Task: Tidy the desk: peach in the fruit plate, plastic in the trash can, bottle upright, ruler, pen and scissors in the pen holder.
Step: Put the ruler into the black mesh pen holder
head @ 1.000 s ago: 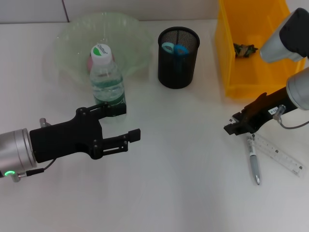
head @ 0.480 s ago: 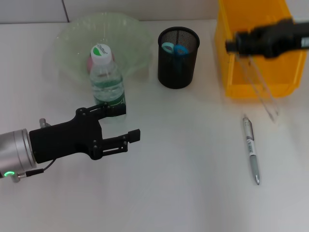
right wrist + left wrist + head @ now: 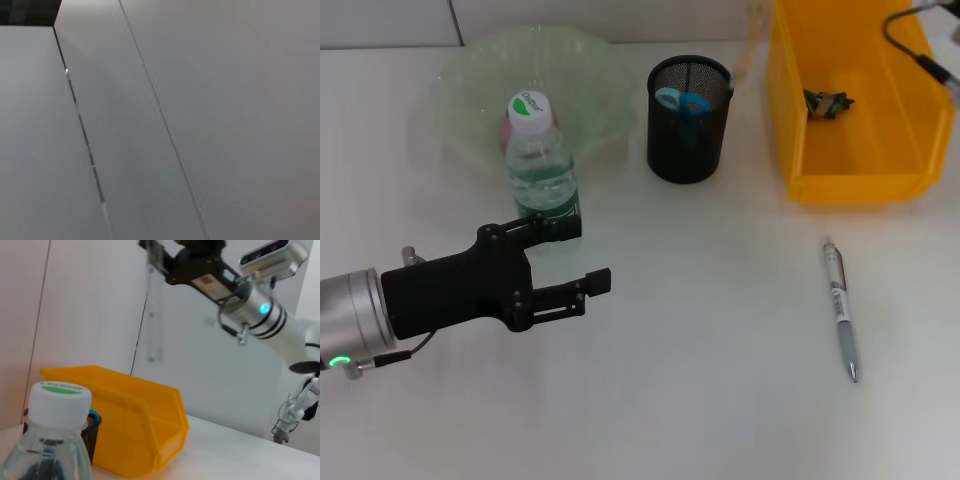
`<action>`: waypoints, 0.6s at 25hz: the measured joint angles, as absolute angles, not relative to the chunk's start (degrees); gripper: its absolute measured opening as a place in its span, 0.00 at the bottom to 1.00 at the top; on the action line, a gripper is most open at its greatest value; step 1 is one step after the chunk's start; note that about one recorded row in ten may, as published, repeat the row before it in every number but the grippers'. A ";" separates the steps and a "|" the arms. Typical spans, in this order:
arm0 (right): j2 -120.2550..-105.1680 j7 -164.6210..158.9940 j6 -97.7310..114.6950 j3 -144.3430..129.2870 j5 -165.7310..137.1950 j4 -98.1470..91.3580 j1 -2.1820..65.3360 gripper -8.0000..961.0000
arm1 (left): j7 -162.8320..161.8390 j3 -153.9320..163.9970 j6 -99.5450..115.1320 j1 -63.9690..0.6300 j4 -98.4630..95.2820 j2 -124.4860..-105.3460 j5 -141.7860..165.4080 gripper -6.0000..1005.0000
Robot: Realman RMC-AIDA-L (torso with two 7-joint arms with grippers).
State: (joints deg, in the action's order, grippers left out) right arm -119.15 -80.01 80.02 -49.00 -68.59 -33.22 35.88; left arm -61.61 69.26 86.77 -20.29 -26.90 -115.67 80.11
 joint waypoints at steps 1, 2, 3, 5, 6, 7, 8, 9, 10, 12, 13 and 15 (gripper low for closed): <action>-119.20 -76.34 79.01 -49.07 -66.76 -29.83 37.41 0.40 | -61.61 69.26 86.76 -20.26 -26.90 -115.67 80.11 0.78; -119.29 -73.16 78.04 -49.18 -65.22 -26.95 38.88 0.41 | -61.61 69.26 86.75 -20.25 -26.90 -115.66 80.11 0.78; -119.40 -70.03 76.90 -49.29 -63.67 -24.17 40.27 0.41 | -61.61 69.26 86.72 -20.25 -26.89 -115.66 80.10 0.78; -119.54 -64.49 74.94 -49.34 -61.28 -19.64 42.82 0.41 | -61.61 69.26 86.65 -20.29 -26.90 -115.67 80.11 0.78; -119.59 -62.03 73.72 -49.36 -60.30 -17.64 44.11 0.42 | -61.61 69.26 86.62 -20.31 -26.90 -115.69 80.11 0.78; -119.65 -59.96 72.35 -49.33 -59.52 -15.90 45.30 0.42 | -61.61 69.26 86.60 -20.31 -26.90 -115.71 80.12 0.78; -119.69 -57.84 70.58 -49.31 -58.83 -14.70 46.34 0.42 | -61.61 69.26 86.59 -20.31 -26.90 -115.73 80.12 0.78; -119.76 -56.33 69.13 -49.29 -58.35 -13.60 47.24 0.42 | -61.61 69.25 86.59 -20.27 -26.90 -115.74 80.13 0.78; -119.81 -54.61 67.53 -49.27 -57.87 -12.55 48.19 0.43 | -61.60 69.25 86.58 -20.21 -26.90 -115.74 80.13 0.78; -119.85 -51.94 64.88 -49.33 -56.56 -10.70 49.71 0.43 | -61.56 69.25 86.57 -20.09 -26.88 -115.75 80.13 0.78; -119.86 -50.96 63.75 -49.24 -56.15 -9.78 50.50 0.43 | -61.55 69.26 86.57 -20.07 -26.87 -115.75 80.13 0.78; -119.87 -50.30 62.21 -49.24 -55.93 -9.10 51.31 0.44 | -61.53 69.25 86.57 -20.06 -26.83 -115.75 80.11 0.78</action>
State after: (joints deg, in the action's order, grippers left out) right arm -119.87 -50.30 62.21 -49.24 -55.93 -9.10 51.31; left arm -61.53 69.25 86.57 -20.06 -26.83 -115.75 80.11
